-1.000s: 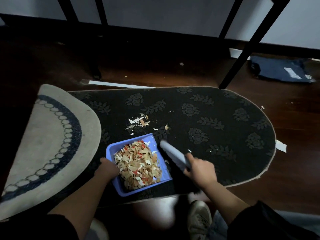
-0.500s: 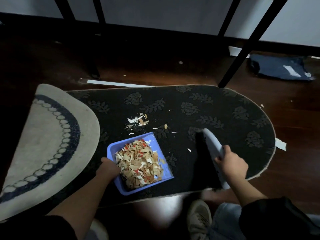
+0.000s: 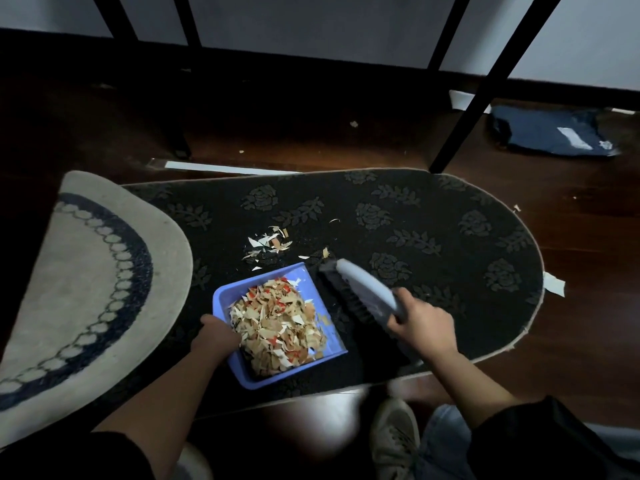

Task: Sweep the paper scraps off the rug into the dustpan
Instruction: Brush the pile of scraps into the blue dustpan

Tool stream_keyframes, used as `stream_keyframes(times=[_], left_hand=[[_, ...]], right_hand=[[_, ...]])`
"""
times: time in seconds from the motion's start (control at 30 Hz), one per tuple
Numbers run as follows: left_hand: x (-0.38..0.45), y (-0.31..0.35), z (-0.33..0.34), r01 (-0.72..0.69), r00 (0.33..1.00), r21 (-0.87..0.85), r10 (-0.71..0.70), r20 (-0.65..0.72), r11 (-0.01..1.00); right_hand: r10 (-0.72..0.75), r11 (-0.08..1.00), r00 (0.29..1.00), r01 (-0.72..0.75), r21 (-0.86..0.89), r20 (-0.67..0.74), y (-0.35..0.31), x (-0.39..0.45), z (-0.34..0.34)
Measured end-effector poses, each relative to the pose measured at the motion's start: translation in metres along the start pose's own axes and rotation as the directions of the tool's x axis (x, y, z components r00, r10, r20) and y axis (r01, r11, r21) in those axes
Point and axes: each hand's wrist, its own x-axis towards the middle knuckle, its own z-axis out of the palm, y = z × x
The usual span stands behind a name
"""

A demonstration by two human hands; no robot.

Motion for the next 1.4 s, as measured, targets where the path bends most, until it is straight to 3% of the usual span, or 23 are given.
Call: stream_keyframes(times=[0.13,0.2,0.3,0.53,0.77,0.97,1.1,1.23,1.4], left_hand=[[-0.001,0.001,0.001,-0.001,1.0,0.0,0.001,-0.007,1.0],[-0.002,0.001,0.001,-0.001,1.0,0.006,0.001,-0.006,1.0],[-0.004,0.002,0.001,0.005,1.0,0.0,-0.005,-0.007,1.0],[-0.006,0.007,0.003,-0.02,1.0,0.003,0.02,-0.02,1.0],[-0.01,0.022,0.007,-0.037,0.999,0.024,0.038,-0.012,0.999],[-0.019,0.042,0.02,-0.07,0.998,0.046,0.07,0.004,0.996],[-0.025,0.055,0.029,-0.097,0.995,0.057,0.095,0.027,0.994],[-0.029,0.066,0.037,-0.098,0.994,0.029,0.097,0.044,0.995],[-0.032,0.069,0.039,-0.113,0.993,0.074,0.11,0.037,0.991]], right_hand=[[0.228,0.973,0.974,-0.227,0.026,-0.007,0.032,0.0,-0.003],[0.266,0.964,0.964,-0.265,-0.025,0.022,0.046,-0.005,-0.001],[0.235,0.971,0.97,-0.233,-0.046,0.057,0.047,-0.008,0.004],[-0.048,0.998,0.993,0.053,-0.037,0.108,0.006,0.001,0.012],[0.11,0.994,0.993,-0.11,0.022,-0.03,0.031,0.007,-0.009],[0.229,0.972,0.973,-0.229,-0.051,-0.007,0.044,0.012,-0.006],[0.195,0.979,0.98,-0.192,-0.061,0.041,0.038,0.01,0.003],[0.061,0.997,0.993,-0.057,-0.047,0.099,0.017,0.011,0.011],[0.052,0.998,0.998,-0.053,0.017,0.046,0.016,0.012,0.002]])
